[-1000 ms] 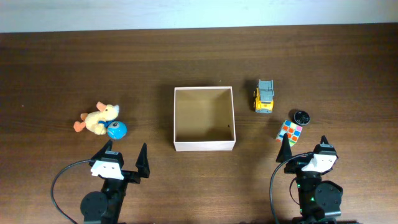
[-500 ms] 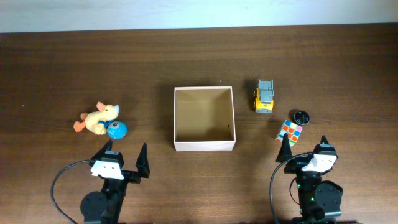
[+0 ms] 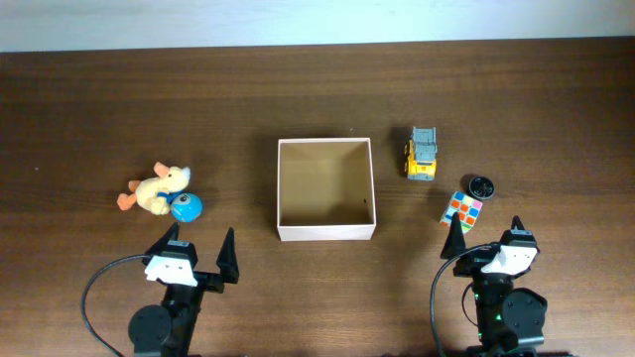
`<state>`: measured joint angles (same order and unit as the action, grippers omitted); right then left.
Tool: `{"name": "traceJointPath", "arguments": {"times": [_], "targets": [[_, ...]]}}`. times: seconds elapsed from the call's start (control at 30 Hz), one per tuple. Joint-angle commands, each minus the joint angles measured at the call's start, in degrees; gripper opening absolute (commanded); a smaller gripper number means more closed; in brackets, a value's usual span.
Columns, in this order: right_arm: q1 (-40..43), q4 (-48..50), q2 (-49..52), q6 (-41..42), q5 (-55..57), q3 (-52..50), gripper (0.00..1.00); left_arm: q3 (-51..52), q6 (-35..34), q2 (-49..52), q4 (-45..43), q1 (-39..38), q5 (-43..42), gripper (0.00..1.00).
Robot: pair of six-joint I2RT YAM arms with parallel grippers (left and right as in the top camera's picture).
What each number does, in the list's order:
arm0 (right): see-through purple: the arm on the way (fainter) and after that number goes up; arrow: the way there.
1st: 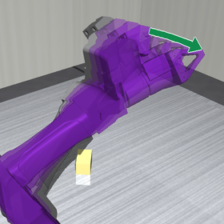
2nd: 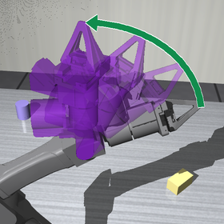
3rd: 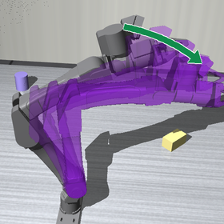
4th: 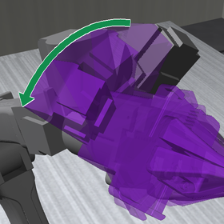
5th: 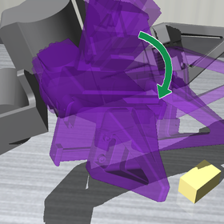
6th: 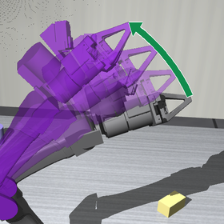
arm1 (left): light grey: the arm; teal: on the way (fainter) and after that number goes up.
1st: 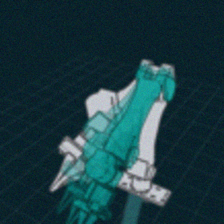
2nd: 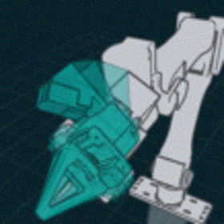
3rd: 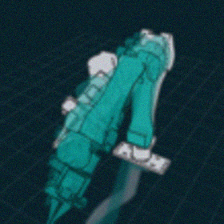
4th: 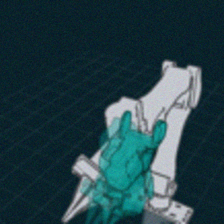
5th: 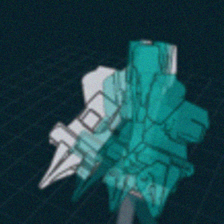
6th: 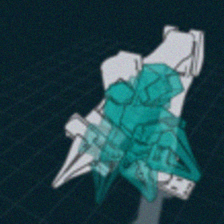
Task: Pack container
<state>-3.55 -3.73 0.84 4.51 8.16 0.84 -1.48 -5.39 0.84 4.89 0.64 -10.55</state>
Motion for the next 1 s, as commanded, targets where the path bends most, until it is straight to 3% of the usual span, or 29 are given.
{"name": "traceJointPath", "arguments": {"times": [0.0,0.7,0.97], "targets": [[-0.6,0.1,-0.7,0.3,1.5,-0.5,0.99,0.3,1.1,-0.5,-0.1,-0.3,-0.6,0.99],[-0.6,0.1,-0.7,0.3,1.5,-0.5,0.99,0.3,1.1,-0.5,-0.1,-0.3,-0.6,0.99],[-0.6,-2.0,-0.6,0.5,-5.4,1.4,0.99,0.3,1.1,-0.5,-0.1,-0.3,-0.6,0.99]]}}
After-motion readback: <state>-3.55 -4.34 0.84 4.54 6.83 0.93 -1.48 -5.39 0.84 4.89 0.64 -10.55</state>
